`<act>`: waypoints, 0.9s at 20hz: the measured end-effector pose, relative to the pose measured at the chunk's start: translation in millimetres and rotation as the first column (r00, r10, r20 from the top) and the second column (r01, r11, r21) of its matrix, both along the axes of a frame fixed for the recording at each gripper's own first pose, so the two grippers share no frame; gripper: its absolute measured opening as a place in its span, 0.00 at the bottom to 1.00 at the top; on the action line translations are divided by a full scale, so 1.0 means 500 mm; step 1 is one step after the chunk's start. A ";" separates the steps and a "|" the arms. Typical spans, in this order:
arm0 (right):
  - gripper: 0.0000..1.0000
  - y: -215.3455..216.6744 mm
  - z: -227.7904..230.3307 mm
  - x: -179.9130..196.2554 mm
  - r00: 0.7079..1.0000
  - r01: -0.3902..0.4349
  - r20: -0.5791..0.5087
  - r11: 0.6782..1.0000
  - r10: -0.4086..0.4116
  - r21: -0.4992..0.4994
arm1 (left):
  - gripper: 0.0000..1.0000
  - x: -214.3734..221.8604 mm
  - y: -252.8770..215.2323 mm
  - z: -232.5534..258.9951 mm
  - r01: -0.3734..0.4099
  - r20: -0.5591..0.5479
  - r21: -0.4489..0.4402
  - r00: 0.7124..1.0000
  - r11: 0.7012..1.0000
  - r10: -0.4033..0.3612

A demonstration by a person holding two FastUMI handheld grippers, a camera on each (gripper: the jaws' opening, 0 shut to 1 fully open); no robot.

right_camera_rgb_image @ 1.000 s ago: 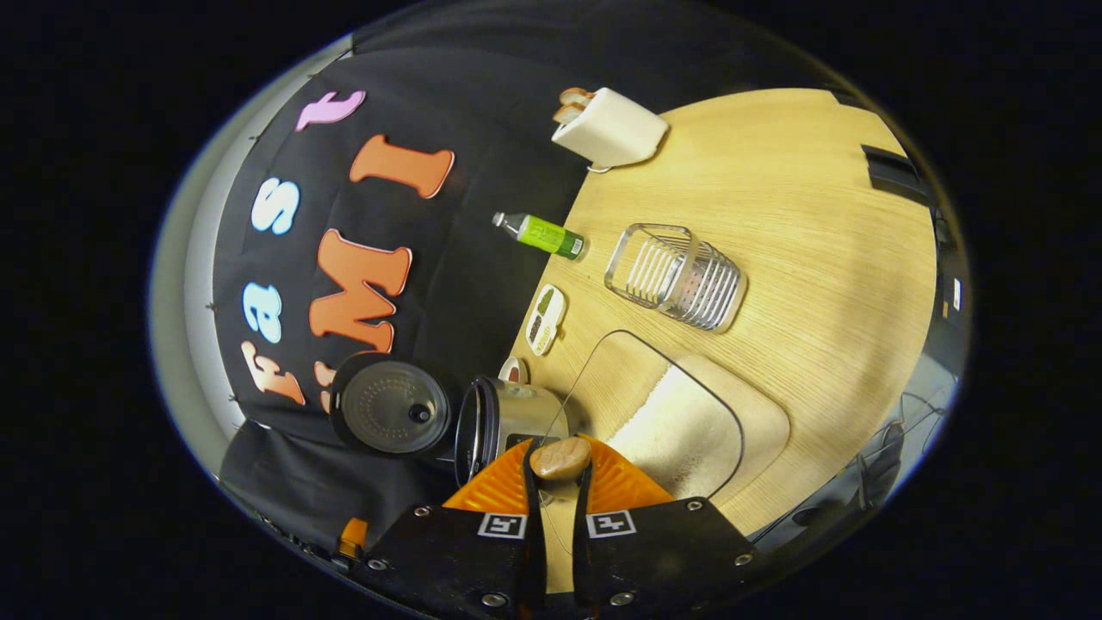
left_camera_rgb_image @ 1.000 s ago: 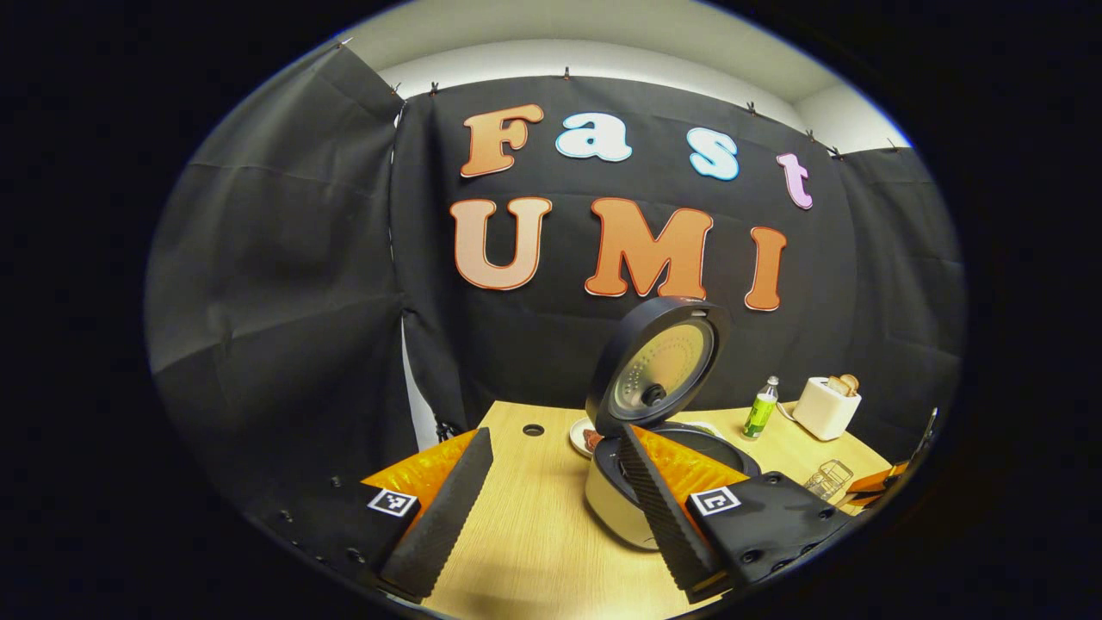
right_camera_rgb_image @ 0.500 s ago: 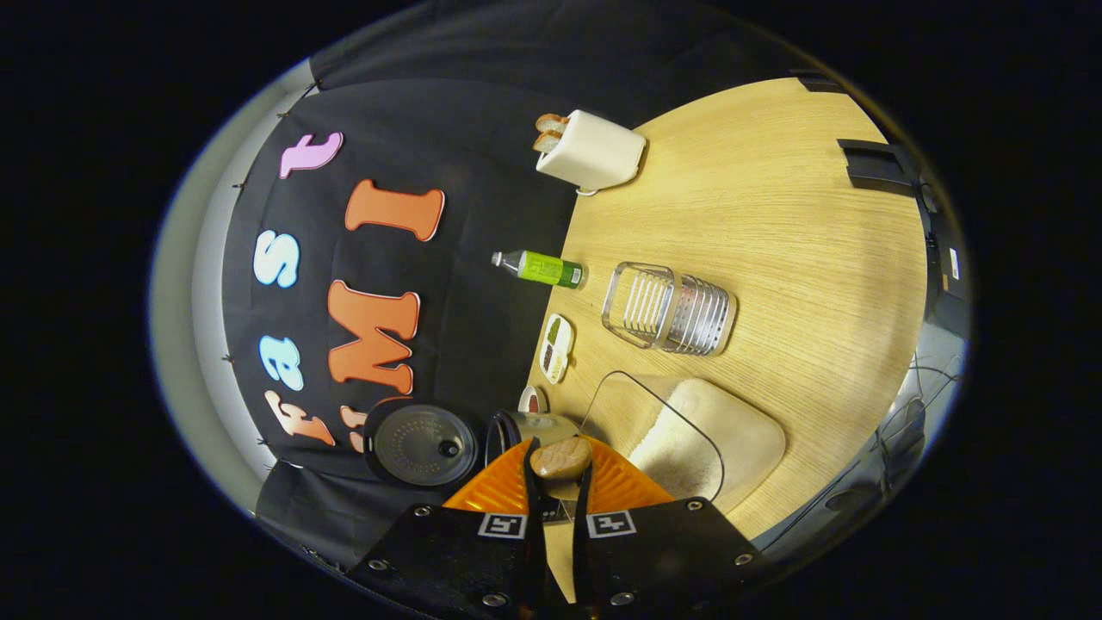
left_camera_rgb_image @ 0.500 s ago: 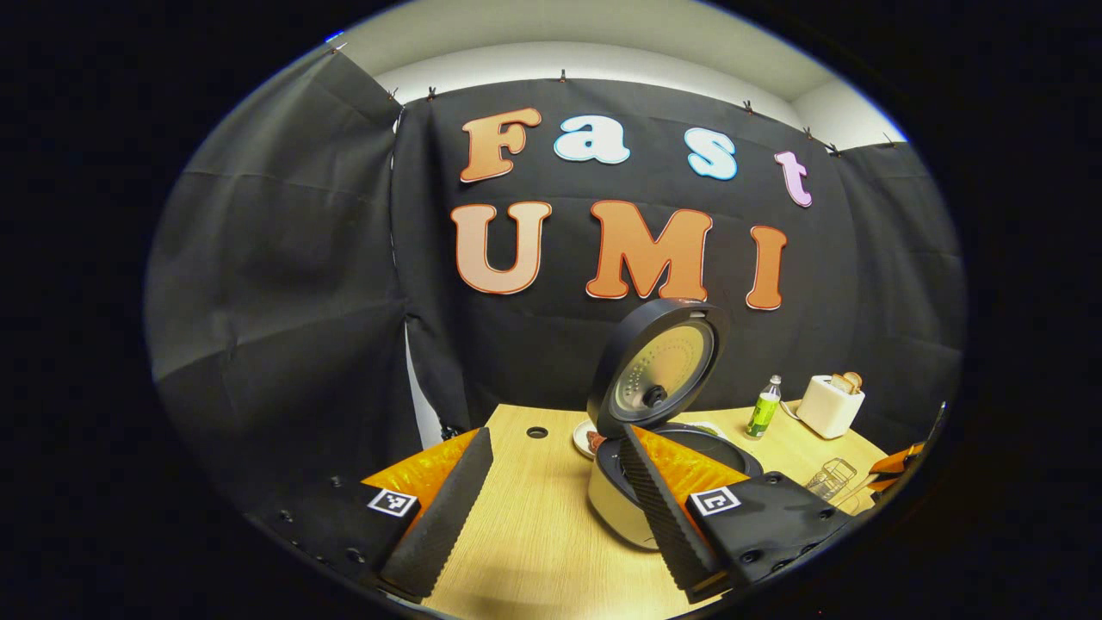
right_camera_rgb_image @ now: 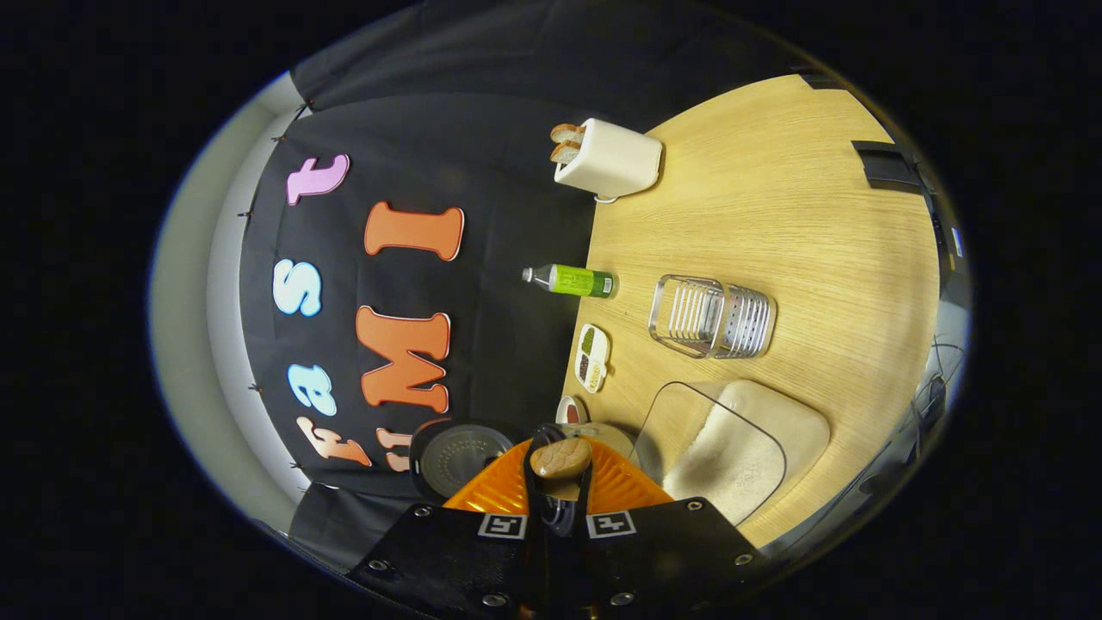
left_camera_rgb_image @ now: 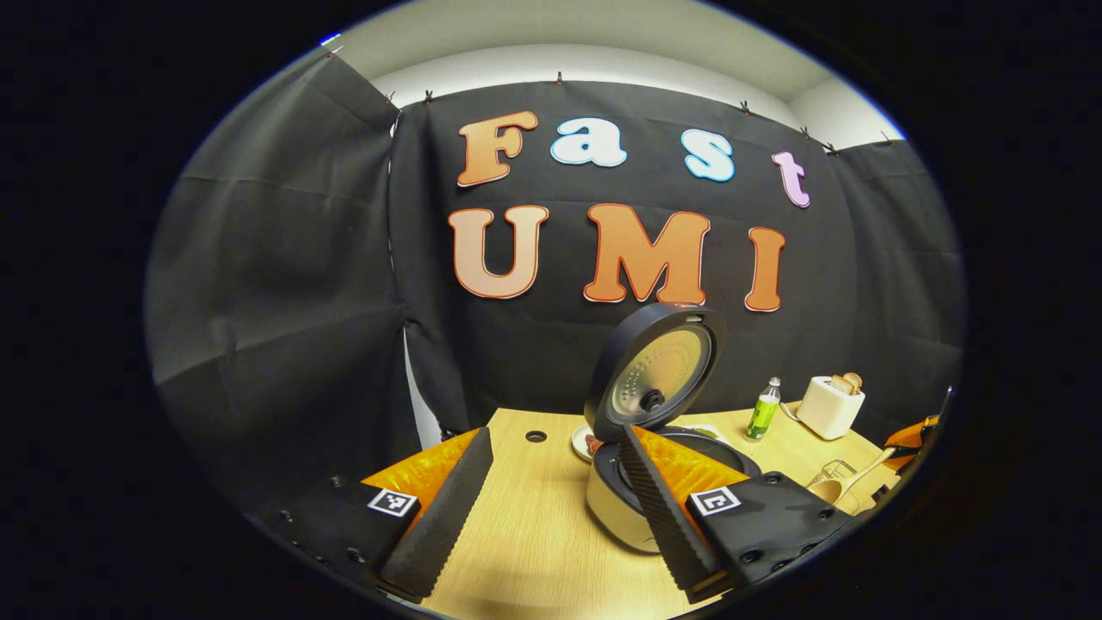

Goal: Close the left gripper, press the button to open the rice cooker; take a wooden spoon from the chopstick holder with the right hand, scoop a spoonful of rice and pour it into the rice cooker, then put the wooden spoon back into the chopstick holder.

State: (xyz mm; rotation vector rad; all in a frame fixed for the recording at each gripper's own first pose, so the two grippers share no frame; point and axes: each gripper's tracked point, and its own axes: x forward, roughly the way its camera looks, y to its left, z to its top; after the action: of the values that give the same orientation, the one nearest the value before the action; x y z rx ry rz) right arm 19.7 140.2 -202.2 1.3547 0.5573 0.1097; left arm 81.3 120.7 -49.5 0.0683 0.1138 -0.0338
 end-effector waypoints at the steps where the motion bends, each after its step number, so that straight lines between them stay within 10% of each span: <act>1: 0.11 0.005 0.007 0.008 1.000 0.001 0.004 1.000 -0.001 0.012 | 0.97 0.000 -0.001 -0.003 0.000 0.000 0.000 1.000 1.000 0.000; 18: 0.11 0.165 0.124 0.151 0.998 -0.053 0.050 0.990 0.047 0.133 | 0.98 0.033 0.025 -0.008 -0.022 -0.007 -0.005 1.000 1.000 0.022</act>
State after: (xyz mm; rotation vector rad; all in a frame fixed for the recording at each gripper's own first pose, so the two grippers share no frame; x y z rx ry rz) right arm 95.2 222.5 -140.2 1.4652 0.5527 0.2225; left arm 97.6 133.0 -53.5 0.0617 0.1218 -0.0126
